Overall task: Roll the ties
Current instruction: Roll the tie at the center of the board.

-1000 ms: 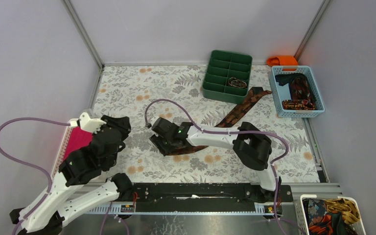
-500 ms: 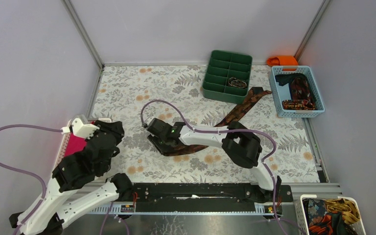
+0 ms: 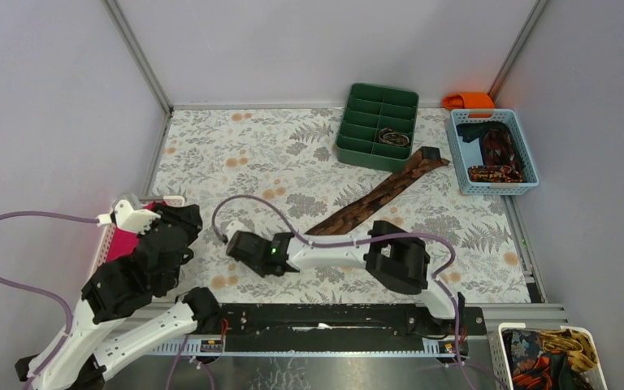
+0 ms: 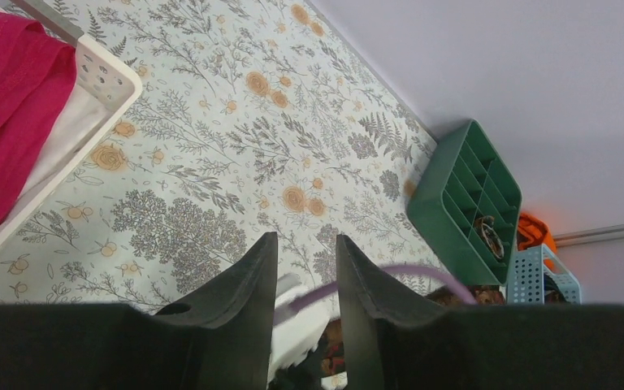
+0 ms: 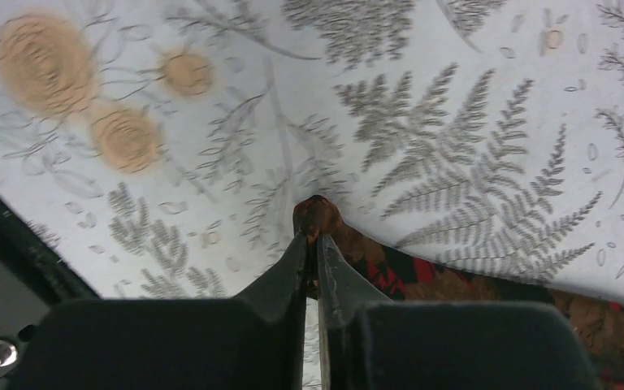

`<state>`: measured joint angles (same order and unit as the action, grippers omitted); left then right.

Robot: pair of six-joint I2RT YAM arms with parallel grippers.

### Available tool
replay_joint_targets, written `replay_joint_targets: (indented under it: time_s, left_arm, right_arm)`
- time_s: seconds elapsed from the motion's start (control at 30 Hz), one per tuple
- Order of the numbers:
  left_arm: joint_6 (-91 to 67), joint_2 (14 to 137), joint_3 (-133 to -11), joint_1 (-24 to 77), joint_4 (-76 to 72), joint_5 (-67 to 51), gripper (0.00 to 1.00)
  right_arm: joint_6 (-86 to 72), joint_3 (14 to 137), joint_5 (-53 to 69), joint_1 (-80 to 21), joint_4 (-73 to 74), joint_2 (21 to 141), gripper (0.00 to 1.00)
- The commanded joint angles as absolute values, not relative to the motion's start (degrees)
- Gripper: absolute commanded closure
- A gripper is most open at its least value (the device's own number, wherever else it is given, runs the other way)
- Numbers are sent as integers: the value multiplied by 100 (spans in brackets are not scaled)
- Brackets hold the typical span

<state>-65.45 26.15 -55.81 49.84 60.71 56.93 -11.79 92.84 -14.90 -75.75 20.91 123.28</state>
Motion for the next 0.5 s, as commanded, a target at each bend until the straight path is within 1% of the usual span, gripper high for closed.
replay_joint_targets:
  time_s: [0.0, 0.07, 0.1, 0.13, 0.23, 0.33, 0.37, 0.4, 0.43, 0.47]
  left_arm:
    - [-6558, 2358, -5694, 5002, 6240, 5732, 62]
    - [-6536, 2290, -5659, 5005, 6240, 5748, 62]
    - [-6519, 2274, -5634, 5002, 6240, 5748, 62]
    - [-6507, 2262, -5607, 5001, 6240, 5756, 62]
    - [-6487, 2259, -5520, 4998, 6232, 5771, 62]
    - [-6493, 2271, -5457, 5001, 6234, 5722, 62]
    - [-6507, 2271, -5435, 4999, 6239, 5709, 62]
    - [-6511, 2261, -5426, 5001, 6240, 5696, 62]
    - [-6519, 2267, -5409, 4999, 6240, 5681, 62]
    - [-6521, 2260, -5391, 5001, 6240, 5676, 62]
  right_arm:
    - [-1014, 9136, -2211, -8062, 1911, 12143, 93]
    - [-975, 9051, -2547, -8255, 1879, 12199, 94]
    - [-934, 8999, -2775, -8349, 1856, 12232, 96]
    - [-906, 8964, -3081, -8444, 1855, 12275, 100]
    - [-833, 8912, -3785, -8637, 1932, 12432, 100]
    - [-935, 8952, -3716, -8673, 2132, 12575, 99]
    - [-996, 8909, -3646, -8675, 2147, 12599, 96]
    - [-1045, 8869, -3585, -8677, 2109, 12596, 87]
    - [-1094, 8744, -3537, -8675, 2037, 12574, 75]
    - [-1129, 8649, -3499, -8675, 1964, 12544, 67]
